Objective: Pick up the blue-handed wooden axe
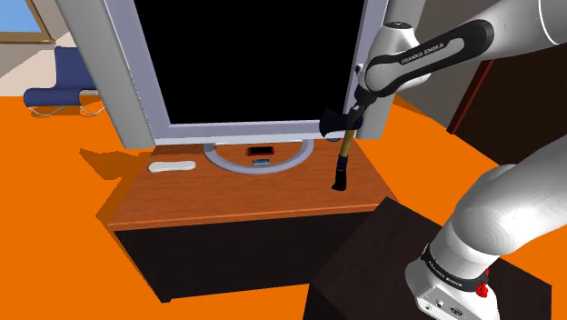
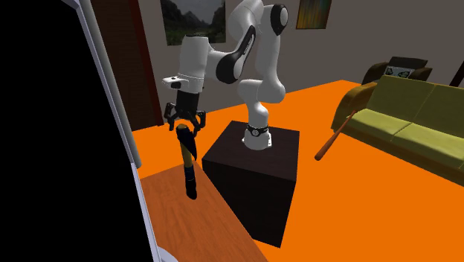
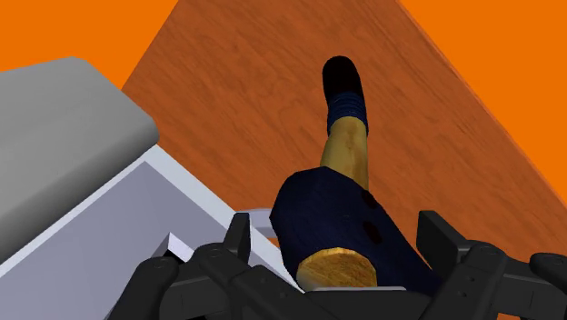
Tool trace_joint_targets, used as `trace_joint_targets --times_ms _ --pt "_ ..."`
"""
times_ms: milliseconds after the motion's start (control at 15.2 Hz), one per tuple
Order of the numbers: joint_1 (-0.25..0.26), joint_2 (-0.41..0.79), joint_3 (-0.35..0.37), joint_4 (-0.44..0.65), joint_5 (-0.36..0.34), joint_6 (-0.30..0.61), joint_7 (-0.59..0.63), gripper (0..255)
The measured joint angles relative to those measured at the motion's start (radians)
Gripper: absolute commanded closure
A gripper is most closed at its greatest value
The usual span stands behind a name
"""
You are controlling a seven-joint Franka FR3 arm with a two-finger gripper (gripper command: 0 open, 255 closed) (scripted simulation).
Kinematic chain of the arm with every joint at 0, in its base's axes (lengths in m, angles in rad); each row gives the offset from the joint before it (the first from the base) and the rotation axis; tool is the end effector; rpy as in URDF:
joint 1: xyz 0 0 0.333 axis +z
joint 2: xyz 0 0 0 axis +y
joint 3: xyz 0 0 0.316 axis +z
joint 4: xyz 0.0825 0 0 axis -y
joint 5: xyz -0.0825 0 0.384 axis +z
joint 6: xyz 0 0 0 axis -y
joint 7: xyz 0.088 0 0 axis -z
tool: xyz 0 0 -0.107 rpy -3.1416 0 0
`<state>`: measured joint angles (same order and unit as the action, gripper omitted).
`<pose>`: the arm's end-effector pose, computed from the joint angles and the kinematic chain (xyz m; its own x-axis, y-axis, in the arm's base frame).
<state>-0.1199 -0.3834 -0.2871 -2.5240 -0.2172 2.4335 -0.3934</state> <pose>0.4057 -0.1778 0.4353 0.9621 0.1524 0.2261 0.1137 -0.9779 0.1754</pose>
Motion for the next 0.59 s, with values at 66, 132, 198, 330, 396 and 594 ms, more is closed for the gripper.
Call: trace_joint_targets --times_ms 66,132,198,330,396,594 --pt "0.0 0.002 -0.001 -0.003 0.0 0.006 0.0 255" --pt "0.0 0.003 -0.001 -0.005 0.0 0.009 0.001 255" --pt "0.0 0.004 -0.001 -0.005 -0.001 0.011 0.001 255" --pt "0.0 0.004 -0.001 -0.005 -0.001 0.012 0.001 255" --pt "0.0 0.004 -0.001 -0.005 -0.001 0.012 0.001 255" --pt "0.0 0.004 -0.001 -0.005 0.0 0.012 0.0 255"
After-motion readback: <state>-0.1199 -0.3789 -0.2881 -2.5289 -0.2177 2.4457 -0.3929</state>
